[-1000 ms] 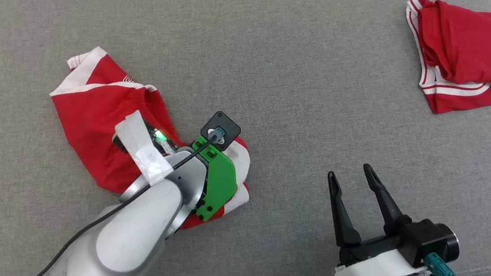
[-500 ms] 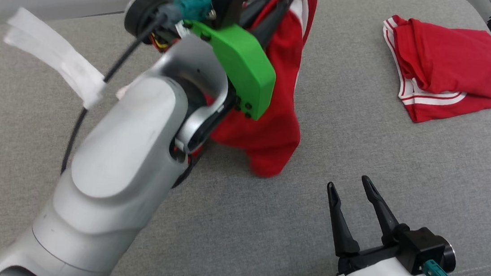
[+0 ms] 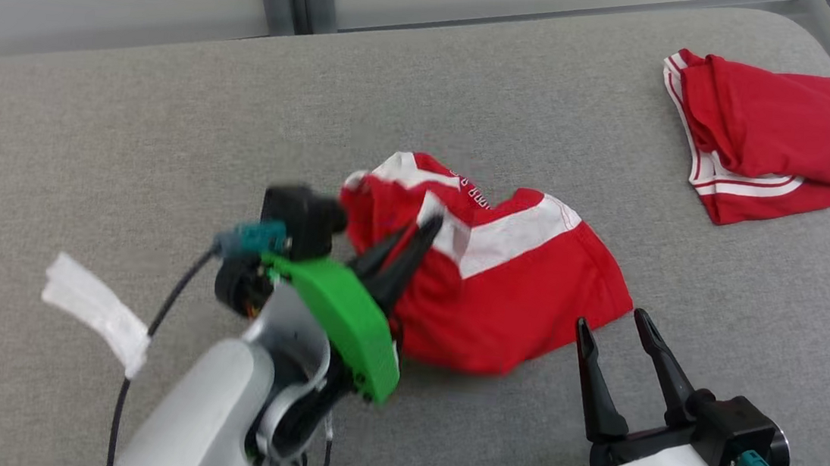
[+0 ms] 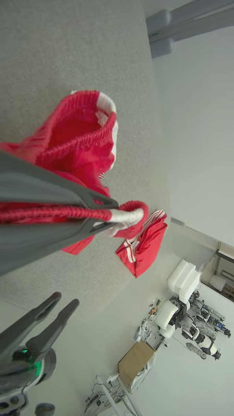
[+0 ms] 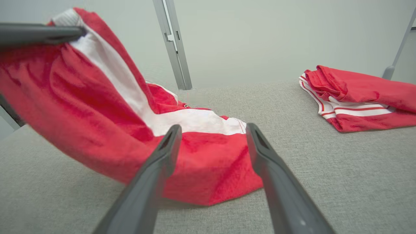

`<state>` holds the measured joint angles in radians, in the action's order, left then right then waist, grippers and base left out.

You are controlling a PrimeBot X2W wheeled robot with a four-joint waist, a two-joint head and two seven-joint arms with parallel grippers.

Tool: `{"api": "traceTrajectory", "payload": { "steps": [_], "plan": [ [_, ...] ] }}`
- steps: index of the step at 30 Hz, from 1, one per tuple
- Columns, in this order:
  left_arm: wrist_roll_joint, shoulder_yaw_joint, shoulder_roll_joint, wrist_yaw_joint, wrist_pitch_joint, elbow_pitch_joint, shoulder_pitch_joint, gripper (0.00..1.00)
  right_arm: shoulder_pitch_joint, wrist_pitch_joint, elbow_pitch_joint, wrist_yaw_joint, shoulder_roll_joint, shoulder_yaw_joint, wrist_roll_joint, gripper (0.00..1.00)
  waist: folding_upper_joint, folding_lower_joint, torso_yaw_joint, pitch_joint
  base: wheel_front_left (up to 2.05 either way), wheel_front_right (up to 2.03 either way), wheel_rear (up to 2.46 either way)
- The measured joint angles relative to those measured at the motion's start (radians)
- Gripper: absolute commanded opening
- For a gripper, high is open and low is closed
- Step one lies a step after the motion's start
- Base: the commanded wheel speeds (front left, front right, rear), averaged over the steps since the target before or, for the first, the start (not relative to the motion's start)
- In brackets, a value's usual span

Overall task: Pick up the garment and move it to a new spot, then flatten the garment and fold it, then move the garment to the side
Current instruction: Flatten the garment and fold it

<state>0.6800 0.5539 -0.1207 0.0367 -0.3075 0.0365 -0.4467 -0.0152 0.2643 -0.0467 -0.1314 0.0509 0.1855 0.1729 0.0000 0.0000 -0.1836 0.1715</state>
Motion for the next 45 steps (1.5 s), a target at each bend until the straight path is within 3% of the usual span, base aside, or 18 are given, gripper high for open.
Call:
{"api": "traceTrajectory", "payload": {
  "steps": [2,3,4,5,6,7,11,17,26,35,36,37,38,39,45],
  "plan": [
    [0.010,0.005,-0.004,0.007,0.063,0.040,0.100,0.02,0.000,0.000,0.006,0.000,0.000,-0.004,-0.003,1.00,0.0000,0.0000,0.013,0.010,0.00,0.00,0.00],
    [-0.007,0.017,-0.015,0.014,0.095,0.064,0.136,0.11,0.001,0.000,0.007,0.000,0.000,-0.006,-0.009,1.00,0.0000,0.0000,0.021,0.014,0.00,0.00,0.00],
    [-0.006,0.016,-0.016,0.016,0.118,0.080,0.157,0.33,0.001,0.000,0.008,0.000,0.000,-0.006,-0.012,1.00,0.0000,0.0000,0.029,0.017,0.00,0.00,0.00],
    [0.000,0.009,-0.017,0.016,0.146,0.100,0.179,0.44,0.001,0.000,0.008,0.000,-0.001,-0.009,-0.016,1.00,0.0000,0.0000,0.039,0.020,0.00,0.00,0.00],
    [-0.010,0.008,-0.023,0.018,0.173,0.116,0.193,0.90,0.003,0.000,0.008,0.000,0.001,-0.009,-0.018,1.00,0.0000,0.0000,0.048,0.023,0.00,0.00,0.00],
    [-0.014,0.004,-0.024,0.017,0.194,0.126,0.202,1.00,0.005,0.000,0.008,0.000,0.002,-0.012,-0.019,1.00,0.0000,0.0000,0.055,0.025,0.00,0.00,0.00],
    [-0.017,0.001,-0.024,0.015,0.247,0.137,0.237,1.00,0.010,0.000,0.013,0.000,0.011,-0.020,-0.026,1.00,0.0000,0.0000,0.089,0.032,0.00,0.00,0.00],
    [-0.023,0.015,-0.056,-0.007,0.223,0.090,0.289,1.00,0.004,0.000,0.009,0.000,0.021,-0.014,-0.026,1.00,0.0000,0.0000,0.125,0.022,0.00,0.00,0.00],
    [-0.020,0.017,-0.106,-0.043,0.162,-0.027,0.343,1.00,-0.007,0.000,0.005,0.000,0.028,-0.008,-0.022,1.00,0.0000,0.0000,0.126,-0.003,0.00,0.00,0.00],
    [-0.019,0.026,-0.109,-0.045,0.141,-0.019,0.333,1.00,-0.020,0.000,-0.001,0.000,0.032,-0.002,-0.016,1.00,0.0000,0.0000,0.109,-0.022,0.00,0.00,0.00],
    [-0.019,0.026,-0.108,-0.044,0.142,-0.009,0.328,0.96,-0.020,0.000,0.000,0.000,0.033,-0.003,-0.016,1.00,0.0000,0.0000,0.106,-0.023,0.00,0.00,0.00],
    [-0.020,0.026,-0.108,-0.040,0.149,-0.001,0.323,0.80,-0.020,0.000,0.000,0.000,0.035,-0.004,-0.016,1.00,0.0000,0.0000,0.104,-0.023,0.00,0.00,0.00],
    [-0.021,0.025,-0.108,-0.037,0.155,0.005,0.317,0.47,-0.020,0.000,0.000,0.000,0.036,-0.005,-0.016,1.00,0.0000,0.0000,0.102,-0.024,0.00,0.00,0.00],
    [-0.021,0.025,-0.107,-0.035,0.156,0.008,0.312,0.00,-0.021,0.000,0.001,0.000,0.037,-0.006,-0.016,1.00,0.0000,0.0000,0.102,-0.024,0.00,0.00,0.00],
    [-0.022,0.031,-0.115,-0.025,0.154,0.020,0.306,0.00,-0.031,0.000,0.005,0.000,0.042,-0.017,-0.016,1.00,0.0000,0.0000,0.107,-0.026,0.00,0.00,0.00]
  ]
}}
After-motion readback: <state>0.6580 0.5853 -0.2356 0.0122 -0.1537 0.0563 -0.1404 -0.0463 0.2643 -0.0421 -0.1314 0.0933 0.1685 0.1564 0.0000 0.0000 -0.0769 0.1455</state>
